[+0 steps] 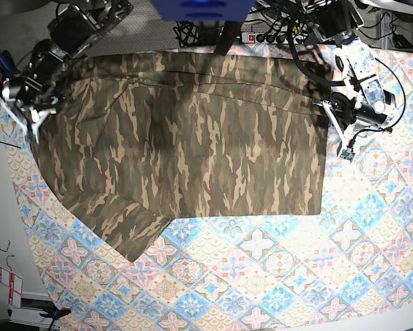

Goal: Fold the T-shirt properly
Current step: 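Grasp the shirt's folded edge with both grippers and pull it down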

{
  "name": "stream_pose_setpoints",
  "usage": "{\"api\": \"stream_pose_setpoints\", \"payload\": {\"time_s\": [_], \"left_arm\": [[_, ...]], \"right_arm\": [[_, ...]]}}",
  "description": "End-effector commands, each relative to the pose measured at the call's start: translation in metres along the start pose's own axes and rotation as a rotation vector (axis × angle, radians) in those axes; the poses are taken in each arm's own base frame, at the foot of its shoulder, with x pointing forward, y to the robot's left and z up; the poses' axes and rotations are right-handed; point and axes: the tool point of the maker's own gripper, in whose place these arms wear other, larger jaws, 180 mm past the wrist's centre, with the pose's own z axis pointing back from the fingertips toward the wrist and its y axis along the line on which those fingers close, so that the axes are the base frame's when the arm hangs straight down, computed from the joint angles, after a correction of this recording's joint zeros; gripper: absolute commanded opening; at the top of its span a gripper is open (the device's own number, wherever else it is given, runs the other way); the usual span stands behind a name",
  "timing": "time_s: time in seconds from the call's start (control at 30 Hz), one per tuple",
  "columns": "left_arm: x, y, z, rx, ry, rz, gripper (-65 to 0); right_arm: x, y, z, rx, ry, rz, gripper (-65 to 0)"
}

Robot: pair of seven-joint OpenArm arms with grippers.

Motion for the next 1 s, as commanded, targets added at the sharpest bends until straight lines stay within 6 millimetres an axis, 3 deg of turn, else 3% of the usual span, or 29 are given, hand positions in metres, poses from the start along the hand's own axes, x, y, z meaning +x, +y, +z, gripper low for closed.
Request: {"api": "stream_pose_setpoints", "payload": {"time_s": [0.0, 0.13, 0.37, 0.97], "left_arm": [[0.008, 0.008, 0.005, 0.023, -0.026, 0.0, -61.3], [0.007, 0.007, 0.005, 0.021, -0.024, 0.0, -61.3], [0.006, 0.007, 0.004, 0.021, -0.022, 0.0, -61.3], [0.002, 0.006, 0.004, 0.019, -0.012, -0.002, -61.3]], "right_arm": [[0.012, -0.009, 0.005, -0.03, -0.027, 0.012, -33.5], [0.027, -0.001, 0.007, -0.019, -0.037, 0.031, -32.5], [0.03, 0.003, 0.007, -0.006, 0.011, 0.018, -22.0], [0.06, 0.057, 0.011, 0.232, -0.143, -0.15, -22.1]]}}
